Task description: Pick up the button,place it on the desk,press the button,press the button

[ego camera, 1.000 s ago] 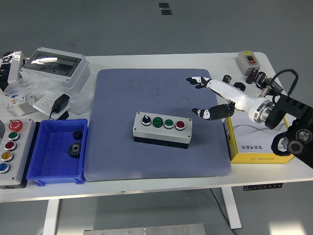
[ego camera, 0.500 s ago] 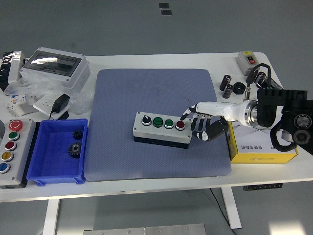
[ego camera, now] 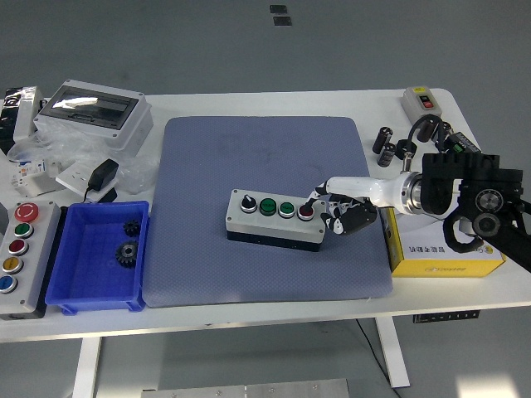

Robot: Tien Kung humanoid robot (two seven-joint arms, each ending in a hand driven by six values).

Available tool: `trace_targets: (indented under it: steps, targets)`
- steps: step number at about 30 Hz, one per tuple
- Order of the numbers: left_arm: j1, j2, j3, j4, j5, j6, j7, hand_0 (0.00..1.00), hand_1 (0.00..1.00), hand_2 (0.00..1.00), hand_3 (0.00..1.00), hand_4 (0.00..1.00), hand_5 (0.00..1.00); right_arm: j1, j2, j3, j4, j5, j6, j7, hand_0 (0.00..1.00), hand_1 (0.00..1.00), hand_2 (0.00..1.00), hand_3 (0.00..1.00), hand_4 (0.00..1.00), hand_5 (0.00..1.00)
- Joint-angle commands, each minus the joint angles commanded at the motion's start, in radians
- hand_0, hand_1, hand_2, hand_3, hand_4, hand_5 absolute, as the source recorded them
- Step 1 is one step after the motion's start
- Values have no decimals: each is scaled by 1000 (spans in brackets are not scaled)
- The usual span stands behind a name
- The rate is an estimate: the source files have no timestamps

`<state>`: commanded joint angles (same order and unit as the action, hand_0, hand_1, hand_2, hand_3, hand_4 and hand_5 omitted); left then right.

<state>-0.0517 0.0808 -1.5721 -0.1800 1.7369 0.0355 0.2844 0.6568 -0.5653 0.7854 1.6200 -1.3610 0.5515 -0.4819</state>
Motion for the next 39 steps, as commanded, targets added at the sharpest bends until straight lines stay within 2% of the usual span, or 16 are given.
trace_targets:
  steps: [7, 14, 18, 25, 28, 33, 36, 37, 39]
  targets:
    - [-1, -1, 5, 0, -6, 0, -2, 611, 451, 500, 591, 589, 199, -2, 27, -21, -60, -15, -22, 6, 2, 130, 249, 788, 216, 99]
    - [-1, -1, 7, 0, -8, 0, -3, 611, 451, 498, 591, 592, 203, -11, 36, -39, -73, -34, -46, 15, 2, 129, 245, 788, 215, 100]
    - [-1, -2, 15, 0, -17, 1, -7, 611, 451, 498, 591, 592, 203, -17, 29, -12, -59, -16, -65, 45, 2, 129, 245, 788, 215, 100]
    - [2, -3, 20, 0, -22, 0, -9, 611, 452, 498, 592, 594, 203, -63, 12, 117, 21, 105, -88, 156, 2, 128, 241, 781, 220, 104]
    - [3, -3, 17, 0, -20, 1, -10, 611, 452, 498, 592, 594, 203, -117, 37, 179, 27, 79, -164, 216, 2, 128, 241, 781, 220, 104]
    - [8, -8, 17, 0, -20, 2, -12, 611, 452, 498, 592, 595, 202, -242, 145, 284, -55, -26, -362, 358, 2, 127, 238, 755, 238, 105]
    - [12, -13, 22, 0, -26, 2, -14, 611, 452, 498, 592, 595, 202, -324, 221, 350, -119, 32, -476, 468, 2, 127, 238, 755, 238, 105]
    - [14, -15, 26, 0, -30, 3, -16, 612, 452, 496, 592, 596, 202, -348, 243, 369, -138, 55, -512, 504, 38, 172, 282, 736, 279, 121]
    - [17, -17, 36, 0, -42, 4, -23, 612, 452, 496, 592, 596, 202, -406, 292, 405, -182, 112, -596, 588, 38, 172, 282, 736, 279, 121]
